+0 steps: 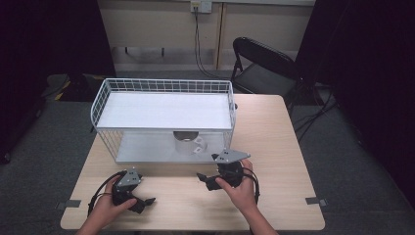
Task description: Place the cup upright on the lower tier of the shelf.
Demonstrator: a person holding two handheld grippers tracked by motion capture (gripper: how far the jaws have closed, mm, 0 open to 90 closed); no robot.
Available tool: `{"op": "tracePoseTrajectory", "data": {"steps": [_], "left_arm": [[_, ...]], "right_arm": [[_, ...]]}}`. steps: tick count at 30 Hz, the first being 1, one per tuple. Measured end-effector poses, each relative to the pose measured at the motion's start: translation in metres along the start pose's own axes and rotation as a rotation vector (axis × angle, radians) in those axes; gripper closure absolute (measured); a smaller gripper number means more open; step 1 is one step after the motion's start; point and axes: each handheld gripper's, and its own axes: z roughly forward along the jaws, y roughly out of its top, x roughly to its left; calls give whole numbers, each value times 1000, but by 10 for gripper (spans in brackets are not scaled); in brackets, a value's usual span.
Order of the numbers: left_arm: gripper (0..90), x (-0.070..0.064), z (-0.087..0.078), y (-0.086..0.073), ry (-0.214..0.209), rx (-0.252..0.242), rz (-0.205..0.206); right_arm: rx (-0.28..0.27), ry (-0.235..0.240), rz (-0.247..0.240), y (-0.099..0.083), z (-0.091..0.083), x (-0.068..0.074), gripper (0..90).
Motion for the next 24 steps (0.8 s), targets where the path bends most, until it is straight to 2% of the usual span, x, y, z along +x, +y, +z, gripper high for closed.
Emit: {"op": "tracePoseTrajectory", "data": {"steps": [9,24], "left_arm": [[0,0,0,0,0,0,-1],[0,0,0,0,0,0,0]], "right_arm": [[19,13,5,-14,-15,-6,153],[2,35,7,-28,-32,-17,158]]}}
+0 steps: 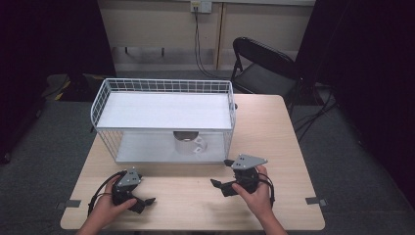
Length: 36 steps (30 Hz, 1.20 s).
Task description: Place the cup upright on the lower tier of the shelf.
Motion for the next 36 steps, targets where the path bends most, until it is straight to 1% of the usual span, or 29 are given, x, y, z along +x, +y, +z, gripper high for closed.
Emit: {"op": "tracePoseTrajectory", "data": {"steps": [2,9,18,21,30,32,36], "left_arm": [[0,0,0,0,0,-1,-1],[0,0,0,0,0,0,-1],[0,0,0,0,1,0,2],[0,0,0,0,1,0,2],[0,0,0,0,1,0,-3],[0,-1,0,0,2,0,-4],[0,-1,0,0,5,0,-5]], "right_arm": [[1,-6,-1,-2,-3,-2,160],[-2,2,-10,-8,-13,-7,159],[4,2,5,-19,-25,-16,166],[8,-6,5,-21,-27,-17,166],[23,2,-5,-29,-29,-22,170],[23,12,-6,-31,-30,-22,170],[27,9,-14,-33,-30,-22,170]]}}
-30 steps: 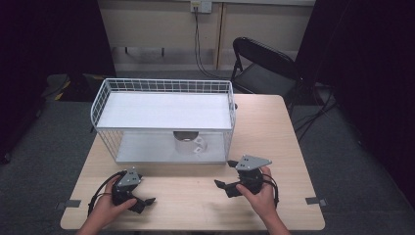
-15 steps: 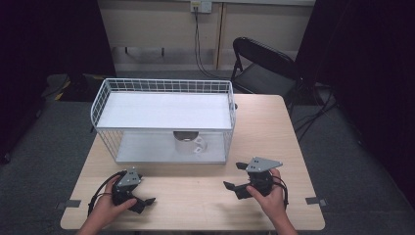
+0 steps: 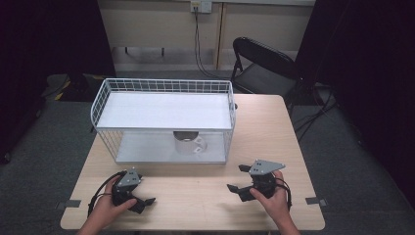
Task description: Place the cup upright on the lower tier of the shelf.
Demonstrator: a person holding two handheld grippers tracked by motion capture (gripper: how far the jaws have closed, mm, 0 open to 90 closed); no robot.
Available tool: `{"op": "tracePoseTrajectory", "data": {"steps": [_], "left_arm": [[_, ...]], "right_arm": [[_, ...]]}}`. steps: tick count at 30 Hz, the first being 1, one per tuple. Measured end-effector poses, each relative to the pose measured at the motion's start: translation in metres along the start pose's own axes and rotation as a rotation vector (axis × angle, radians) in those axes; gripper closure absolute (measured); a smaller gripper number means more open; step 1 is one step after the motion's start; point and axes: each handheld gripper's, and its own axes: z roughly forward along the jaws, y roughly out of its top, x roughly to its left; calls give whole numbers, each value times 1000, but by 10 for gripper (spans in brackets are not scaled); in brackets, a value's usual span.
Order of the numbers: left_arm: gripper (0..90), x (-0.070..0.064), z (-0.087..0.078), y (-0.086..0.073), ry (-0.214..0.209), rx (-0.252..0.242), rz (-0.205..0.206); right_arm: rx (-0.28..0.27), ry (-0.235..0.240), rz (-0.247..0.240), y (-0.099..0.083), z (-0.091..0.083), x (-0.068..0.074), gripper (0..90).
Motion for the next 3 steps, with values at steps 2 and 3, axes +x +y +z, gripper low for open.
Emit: {"op": "tracePoseTrajectory", "data": {"steps": [2,3], "left_arm": [[0,0,0,0,2,-1,-2],[0,0,0,0,1,0,-1]], "right_arm": [[-1,-2,0,0,1,0,170],[-2,-2,1,-1,1,0,169]]}}
